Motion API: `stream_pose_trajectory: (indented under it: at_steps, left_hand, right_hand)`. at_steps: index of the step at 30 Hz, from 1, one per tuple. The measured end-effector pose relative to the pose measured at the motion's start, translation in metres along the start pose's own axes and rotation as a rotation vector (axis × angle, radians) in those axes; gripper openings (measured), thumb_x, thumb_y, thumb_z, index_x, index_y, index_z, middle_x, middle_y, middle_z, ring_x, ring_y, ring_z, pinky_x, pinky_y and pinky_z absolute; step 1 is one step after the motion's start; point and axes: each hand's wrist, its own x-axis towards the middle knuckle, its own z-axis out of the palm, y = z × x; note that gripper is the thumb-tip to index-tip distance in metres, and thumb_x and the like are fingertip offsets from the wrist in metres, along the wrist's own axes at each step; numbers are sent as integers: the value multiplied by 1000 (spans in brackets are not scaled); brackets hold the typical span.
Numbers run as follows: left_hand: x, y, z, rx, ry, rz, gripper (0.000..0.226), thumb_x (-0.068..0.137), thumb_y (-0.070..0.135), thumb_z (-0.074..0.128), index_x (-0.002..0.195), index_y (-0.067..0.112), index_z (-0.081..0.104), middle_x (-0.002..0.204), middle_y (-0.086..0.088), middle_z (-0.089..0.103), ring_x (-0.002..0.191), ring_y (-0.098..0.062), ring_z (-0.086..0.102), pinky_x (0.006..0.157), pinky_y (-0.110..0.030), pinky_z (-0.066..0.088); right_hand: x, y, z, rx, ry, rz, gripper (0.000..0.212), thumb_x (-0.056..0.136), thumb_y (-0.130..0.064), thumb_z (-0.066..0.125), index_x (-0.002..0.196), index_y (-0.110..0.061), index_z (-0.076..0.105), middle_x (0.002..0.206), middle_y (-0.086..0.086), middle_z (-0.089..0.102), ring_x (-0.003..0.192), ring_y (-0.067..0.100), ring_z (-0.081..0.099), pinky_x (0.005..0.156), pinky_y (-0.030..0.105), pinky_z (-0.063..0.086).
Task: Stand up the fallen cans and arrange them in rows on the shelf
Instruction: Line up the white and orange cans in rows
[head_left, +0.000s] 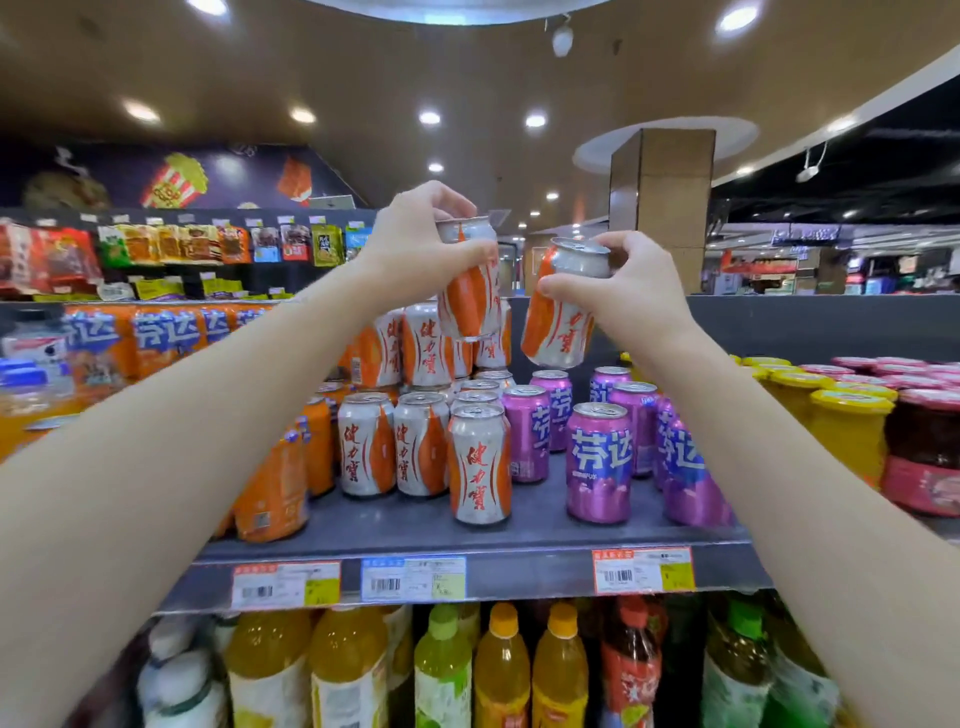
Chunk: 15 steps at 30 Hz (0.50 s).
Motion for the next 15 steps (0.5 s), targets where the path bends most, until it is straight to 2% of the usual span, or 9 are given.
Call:
stream_pose_trajectory:
  at_steps: [2, 4, 6, 10, 12, 15]
  left_hand:
    - [-11, -8, -13, 40, 2, 1, 43, 83, 42, 78, 120, 26, 64, 116, 2, 66, 100, -8, 65, 71, -18, 54]
    - [-24, -19, -24, 89, -21, -18, 41, 82, 44, 78, 117, 28, 64, 116, 4, 66, 106, -12, 65, 83, -31, 58]
    - [-38, -31, -33, 135, -51, -58, 38, 81, 45, 79, 112, 32, 62, 113, 7, 65, 106, -13, 64, 86, -36, 58]
    - [-62, -58, -48, 198, -90, -145, 40, 80, 47, 80, 112, 33, 62, 111, 5, 66, 101, -14, 66, 74, -30, 58]
    - [-72, -71, -53, 198, -94, -189, 42, 80, 47, 80, 115, 31, 63, 111, 6, 65, 99, -13, 66, 68, -26, 56]
    - [-86, -84, -59, 162, -98, -235, 43, 79, 48, 82, 115, 36, 61, 111, 6, 64, 97, -10, 65, 67, -25, 54]
  right_hand:
    - [-8, -11, 15, 46, -68, -7, 59, 77, -27, 88, 123, -18, 53, 99, -14, 61, 83, -1, 65, 57, 9, 52]
    - [-16, -20, 32, 74, -139, -8, 61, 77, -30, 88, 126, -16, 54, 102, -11, 63, 84, 2, 67, 62, 13, 57]
    - [-24, -26, 49, 55, -204, -16, 63, 76, -34, 87, 127, -17, 53, 104, -10, 62, 86, 3, 66, 65, 17, 58]
    - [-36, -26, 77, 14, -305, -13, 70, 73, -37, 89, 130, -16, 54, 108, -8, 63, 92, 4, 66, 72, 21, 58]
    - [-41, -23, 88, -21, -359, -4, 68, 71, -36, 90, 128, -18, 55, 109, -7, 65, 93, 4, 67, 71, 20, 56]
    - [-46, -15, 101, -99, -428, 5, 62, 70, -38, 90, 120, -21, 58, 106, -7, 67, 95, 8, 67, 73, 23, 57]
